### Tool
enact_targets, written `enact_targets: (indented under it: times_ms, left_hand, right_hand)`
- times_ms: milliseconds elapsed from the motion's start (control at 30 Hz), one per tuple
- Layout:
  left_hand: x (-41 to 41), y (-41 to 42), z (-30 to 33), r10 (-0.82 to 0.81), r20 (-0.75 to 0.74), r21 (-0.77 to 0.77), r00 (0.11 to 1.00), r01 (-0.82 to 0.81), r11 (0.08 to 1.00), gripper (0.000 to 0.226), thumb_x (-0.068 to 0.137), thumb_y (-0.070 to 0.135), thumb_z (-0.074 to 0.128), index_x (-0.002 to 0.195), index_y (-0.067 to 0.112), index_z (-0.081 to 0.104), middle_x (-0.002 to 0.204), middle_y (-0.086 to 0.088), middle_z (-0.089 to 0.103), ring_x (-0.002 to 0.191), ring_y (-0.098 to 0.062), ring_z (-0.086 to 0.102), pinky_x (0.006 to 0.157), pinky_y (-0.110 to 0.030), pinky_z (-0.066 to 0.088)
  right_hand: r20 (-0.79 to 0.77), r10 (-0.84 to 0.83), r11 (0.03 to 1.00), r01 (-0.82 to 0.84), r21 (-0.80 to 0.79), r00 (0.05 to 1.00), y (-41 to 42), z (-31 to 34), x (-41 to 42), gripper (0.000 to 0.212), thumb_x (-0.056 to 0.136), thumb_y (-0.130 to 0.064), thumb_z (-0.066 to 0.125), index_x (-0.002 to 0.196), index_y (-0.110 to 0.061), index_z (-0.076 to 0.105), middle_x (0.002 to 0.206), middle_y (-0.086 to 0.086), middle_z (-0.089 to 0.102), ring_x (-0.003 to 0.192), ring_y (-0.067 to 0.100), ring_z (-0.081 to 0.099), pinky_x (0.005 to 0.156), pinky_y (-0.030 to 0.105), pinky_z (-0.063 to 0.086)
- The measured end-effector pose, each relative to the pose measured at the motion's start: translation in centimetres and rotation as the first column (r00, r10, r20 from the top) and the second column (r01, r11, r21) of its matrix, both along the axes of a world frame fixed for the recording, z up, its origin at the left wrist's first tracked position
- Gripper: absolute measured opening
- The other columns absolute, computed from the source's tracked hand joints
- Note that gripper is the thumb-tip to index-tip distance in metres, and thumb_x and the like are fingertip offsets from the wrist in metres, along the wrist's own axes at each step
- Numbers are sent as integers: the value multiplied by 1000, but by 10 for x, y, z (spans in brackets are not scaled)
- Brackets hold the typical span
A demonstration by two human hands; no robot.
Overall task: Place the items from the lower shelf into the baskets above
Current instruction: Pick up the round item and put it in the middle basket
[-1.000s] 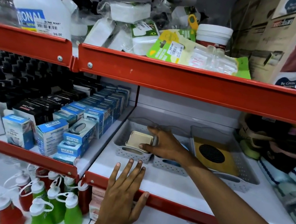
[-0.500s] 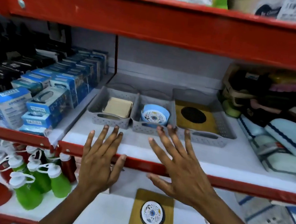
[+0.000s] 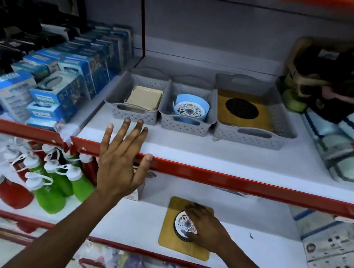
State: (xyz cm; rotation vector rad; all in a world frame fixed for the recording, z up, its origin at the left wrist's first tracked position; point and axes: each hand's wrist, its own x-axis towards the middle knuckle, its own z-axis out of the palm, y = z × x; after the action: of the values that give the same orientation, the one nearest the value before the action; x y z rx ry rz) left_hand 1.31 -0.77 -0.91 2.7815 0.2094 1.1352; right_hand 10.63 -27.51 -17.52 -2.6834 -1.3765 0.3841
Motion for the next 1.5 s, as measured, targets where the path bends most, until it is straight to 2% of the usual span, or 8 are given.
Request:
enact_targets:
  times_ms: [100,300,500,667,900,1133,1367,1500]
  left_hand:
    - [-4,4,-4,31,2,16,1000,-31,999,59,98,48,32,140,13,53,152,-4,49,150,-22,32,126,-53,17]
    - [-2,3,-4,39,-5,22,999,-39,999,59,97,48,32,140,14,53,152,-3,49,150,-21,31,126,-52,16]
    - [-3,5,-4,36,-27,25,999,-35,999,60,97,50,31,140,15,53,153,-2,47,150,-21,31,126,-52,16]
    - [-3,4,-3,34,-23,13,999,-34,999,60,97,50,31,139,15,54,151,-2,50,150,-22,32,126,-51,16]
    - [-4,3,-5,18,27,0,999,-18,1000,55,96,46,38,135,14,58,148,-3,54,147,-23,37,125,-50,19]
    - [-8,1,-4,-6,10,-18,1000,6,1000,56,97,47,36,135,13,59,146,-4,56,146,-23,39,124,-51,22]
    - [-9,2,-1,-15,-18,-39,1000,15,999,57,96,48,35,137,14,57,148,-2,53,147,-22,37,125,-50,19]
    - [-8,2,0,-18,-15,-48,1000,17,999,56,96,47,36,136,15,58,148,0,54,147,-20,37,126,-49,19]
  right_hand:
    - [-124,-83,991,69,-113,989,18,-11,-2,87,89,-50,70,156,-10,32,160,10,39,146,28,38,120,35,30]
    - [-108,-128,979,109,-171,986,26,-20,4,87,80,-47,77,150,-9,41,150,9,52,136,28,49,110,38,45]
    - [-71,-88,994,92,56,994,19,0,-2,91,75,-61,68,151,-19,39,152,-1,48,138,21,42,110,37,44]
    - [199,53,920,-126,371,979,1,58,-22,85,73,-53,72,143,-10,52,145,4,58,128,19,51,96,32,58]
    - [578,11,692,-424,584,816,12,162,-45,74,78,-36,79,136,3,53,140,17,61,124,28,62,109,35,48]
    - [251,-214,684,-39,728,944,40,224,-36,91,73,-46,75,147,-2,45,137,8,59,124,18,51,102,20,47]
    - [134,-316,686,129,716,939,57,244,-15,95,67,-59,70,146,-11,48,129,3,64,121,16,50,98,26,50]
    - [86,-435,720,289,632,897,81,278,34,85,57,-66,72,128,-21,59,113,-1,70,103,20,61,78,23,49]
